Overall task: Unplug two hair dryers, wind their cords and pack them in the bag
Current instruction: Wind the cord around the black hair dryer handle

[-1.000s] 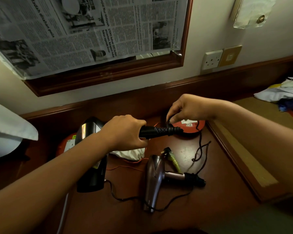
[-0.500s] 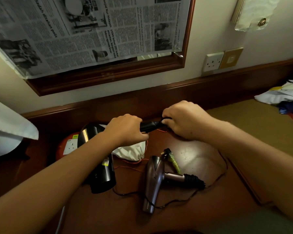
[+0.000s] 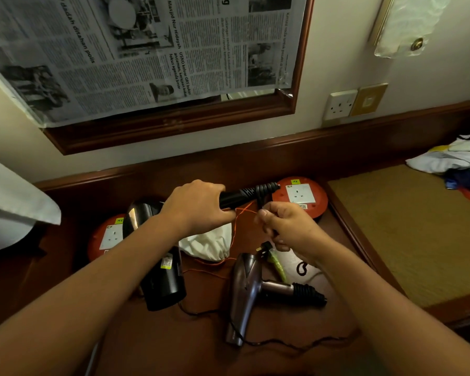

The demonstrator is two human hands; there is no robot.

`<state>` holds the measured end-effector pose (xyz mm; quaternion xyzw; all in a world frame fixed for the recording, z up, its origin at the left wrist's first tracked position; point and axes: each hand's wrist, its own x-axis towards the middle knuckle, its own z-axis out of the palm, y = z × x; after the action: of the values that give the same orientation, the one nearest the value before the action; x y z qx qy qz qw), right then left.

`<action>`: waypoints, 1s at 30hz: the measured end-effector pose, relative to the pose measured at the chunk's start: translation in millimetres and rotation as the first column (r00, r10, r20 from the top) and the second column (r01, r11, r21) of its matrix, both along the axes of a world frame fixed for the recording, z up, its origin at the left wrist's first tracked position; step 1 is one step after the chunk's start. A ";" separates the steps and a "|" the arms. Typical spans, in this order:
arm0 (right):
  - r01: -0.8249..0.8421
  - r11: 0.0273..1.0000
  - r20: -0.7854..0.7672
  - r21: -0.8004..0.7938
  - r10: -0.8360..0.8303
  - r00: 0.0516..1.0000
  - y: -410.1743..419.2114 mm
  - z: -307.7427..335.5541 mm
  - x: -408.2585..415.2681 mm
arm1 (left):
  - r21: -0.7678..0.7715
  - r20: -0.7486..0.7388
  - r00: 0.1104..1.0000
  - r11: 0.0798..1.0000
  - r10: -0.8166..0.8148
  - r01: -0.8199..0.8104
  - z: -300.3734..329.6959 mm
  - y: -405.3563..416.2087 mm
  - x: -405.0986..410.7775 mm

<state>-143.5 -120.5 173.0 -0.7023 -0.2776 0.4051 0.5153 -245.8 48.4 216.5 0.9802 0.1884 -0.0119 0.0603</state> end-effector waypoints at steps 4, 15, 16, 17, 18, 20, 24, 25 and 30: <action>-0.094 0.995 -0.016 -0.038 0.093 0.996 0.9 0.3 12.1 | -0.046 0.039 0.999 0.999 -0.002 0.004 6.8 0.1 -2.9; -0.172 0.973 -0.330 0.156 0.215 0.919 -0.7 -2.1 49.0 | -0.110 0.056 0.997 0.992 -0.050 0.056 8.5 -0.4 -12.3; -0.178 0.973 -0.311 0.145 0.216 0.925 0.0 2.8 51.2 | -0.107 0.049 0.997 0.992 -0.060 0.065 8.1 -0.9 -13.1; -0.192 0.973 -0.285 0.125 0.221 0.933 0.9 8.2 53.9 | -0.106 0.041 0.997 0.991 -0.071 0.075 7.5 -1.1 -13.7; -0.220 0.970 -0.252 0.103 0.239 0.938 1.8 13.8 57.1 | -0.109 0.037 0.996 0.990 -0.083 0.086 7.0 -1.5 -14.0; -0.287 0.957 -0.173 0.049 0.291 0.941 4.4 25.1 63.6 | -0.118 0.037 0.994 0.987 -0.103 0.107 6.1 -2.3 -13.7; -0.337 0.928 0.193 -0.157 0.363 0.911 13.4 49.5 67.7 | -0.051 0.004 0.989 0.988 -0.148 0.148 4.6 -4.0 -12.2; -0.340 0.916 0.314 -0.214 0.394 0.863 16.2 55.6 67.7 | -0.027 -0.013 0.987 0.986 -0.162 0.162 4.6 -4.6 -11.9; -0.246 0.880 0.688 -0.407 0.473 0.550 26.4 76.3 69.8 | 0.027 -0.046 0.985 0.985 -0.169 0.170 7.4 -5.9 -7.1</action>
<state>-73.6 -94.1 249.3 -0.7955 -0.5526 0.1960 0.1531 -252.9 42.5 223.9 0.9930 0.1058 -0.0353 0.0398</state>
